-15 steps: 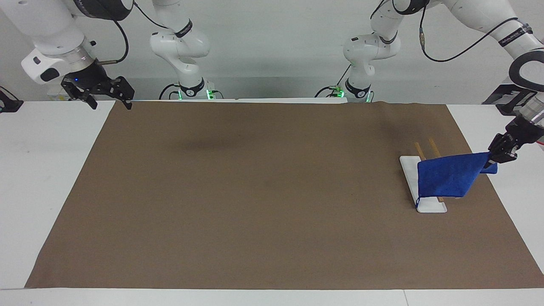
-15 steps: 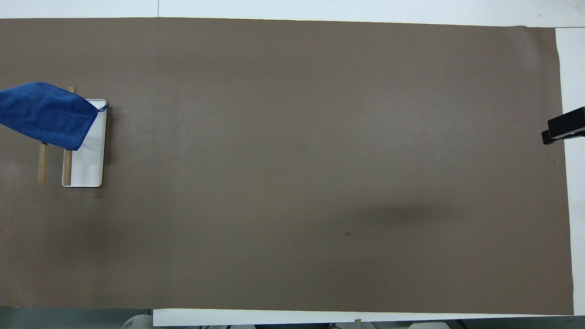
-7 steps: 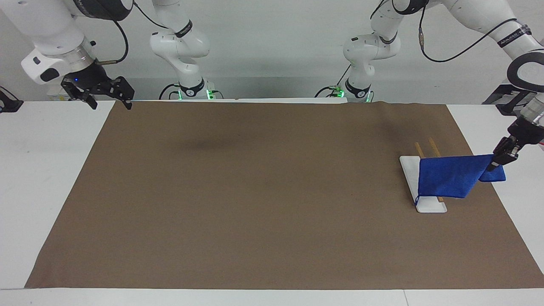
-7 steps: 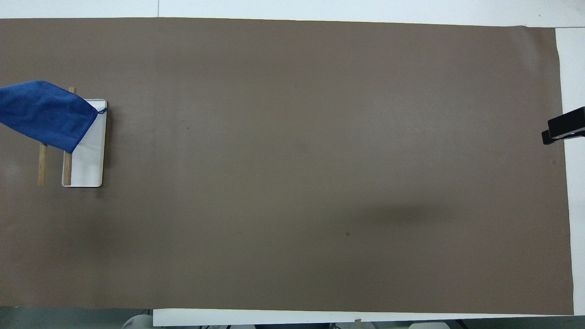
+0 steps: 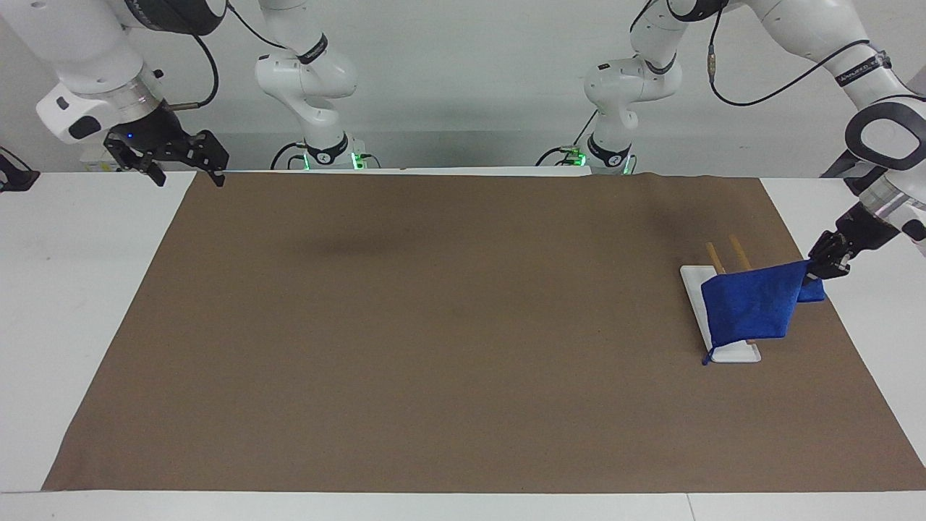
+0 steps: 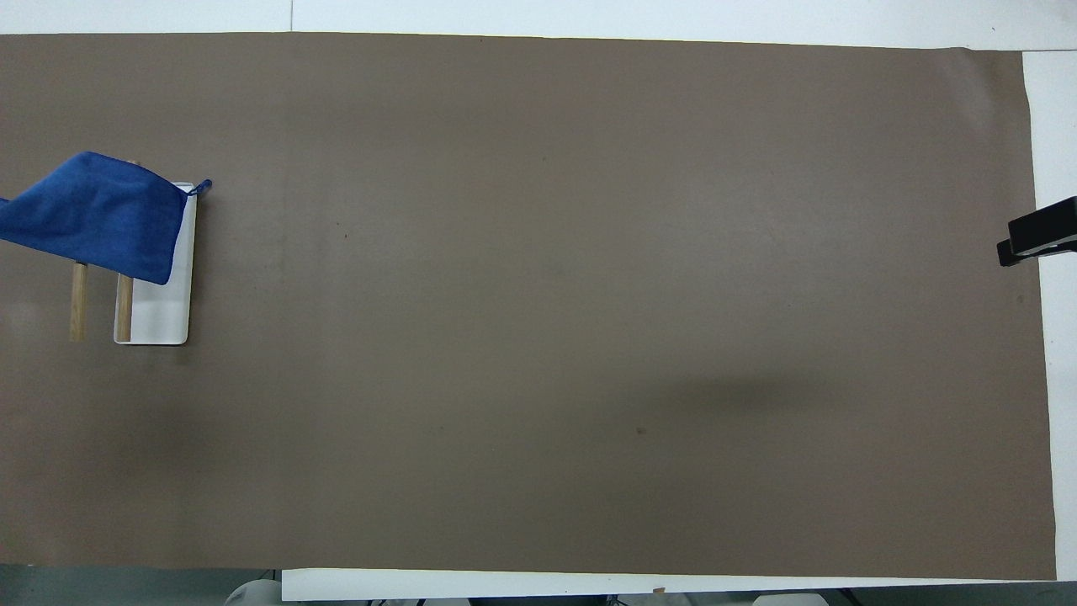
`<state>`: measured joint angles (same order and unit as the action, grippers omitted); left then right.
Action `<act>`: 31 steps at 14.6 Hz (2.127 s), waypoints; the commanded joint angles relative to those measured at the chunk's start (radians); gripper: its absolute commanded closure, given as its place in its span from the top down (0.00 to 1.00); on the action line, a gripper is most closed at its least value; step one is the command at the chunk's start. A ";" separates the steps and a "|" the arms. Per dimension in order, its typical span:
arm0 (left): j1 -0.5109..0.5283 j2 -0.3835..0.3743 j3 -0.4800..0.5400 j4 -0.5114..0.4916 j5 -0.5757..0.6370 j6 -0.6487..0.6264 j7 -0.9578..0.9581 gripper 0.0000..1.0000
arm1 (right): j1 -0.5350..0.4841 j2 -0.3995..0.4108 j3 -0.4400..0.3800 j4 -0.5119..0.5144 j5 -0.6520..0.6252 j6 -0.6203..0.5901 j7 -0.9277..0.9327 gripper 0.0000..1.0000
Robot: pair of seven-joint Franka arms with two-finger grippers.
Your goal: Right arm passes towel to left arm to hang
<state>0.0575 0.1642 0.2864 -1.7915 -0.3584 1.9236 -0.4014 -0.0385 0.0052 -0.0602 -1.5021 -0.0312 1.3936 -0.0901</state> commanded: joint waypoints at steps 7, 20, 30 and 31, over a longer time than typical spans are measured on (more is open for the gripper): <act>-0.008 -0.032 -0.006 -0.014 0.133 -0.015 0.193 0.99 | -0.003 -0.010 -0.003 -0.018 0.017 0.013 -0.023 1.00; -0.077 -0.074 -0.236 0.127 0.395 -0.100 0.536 0.99 | -0.003 -0.010 -0.004 -0.016 0.016 0.015 -0.020 1.00; -0.168 -0.098 -0.245 0.130 0.384 -0.203 0.381 0.99 | -0.007 -0.013 -0.006 -0.009 0.016 0.007 -0.022 1.00; -0.169 -0.098 -0.245 0.130 0.384 -0.198 0.381 0.99 | -0.007 -0.013 -0.006 -0.009 0.013 0.007 -0.020 1.00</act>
<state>-0.0960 0.0774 0.0392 -1.6584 0.0129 1.7412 0.0064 -0.0402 0.0048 -0.0609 -1.5015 -0.0293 1.3938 -0.0902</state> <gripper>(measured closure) 0.004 0.000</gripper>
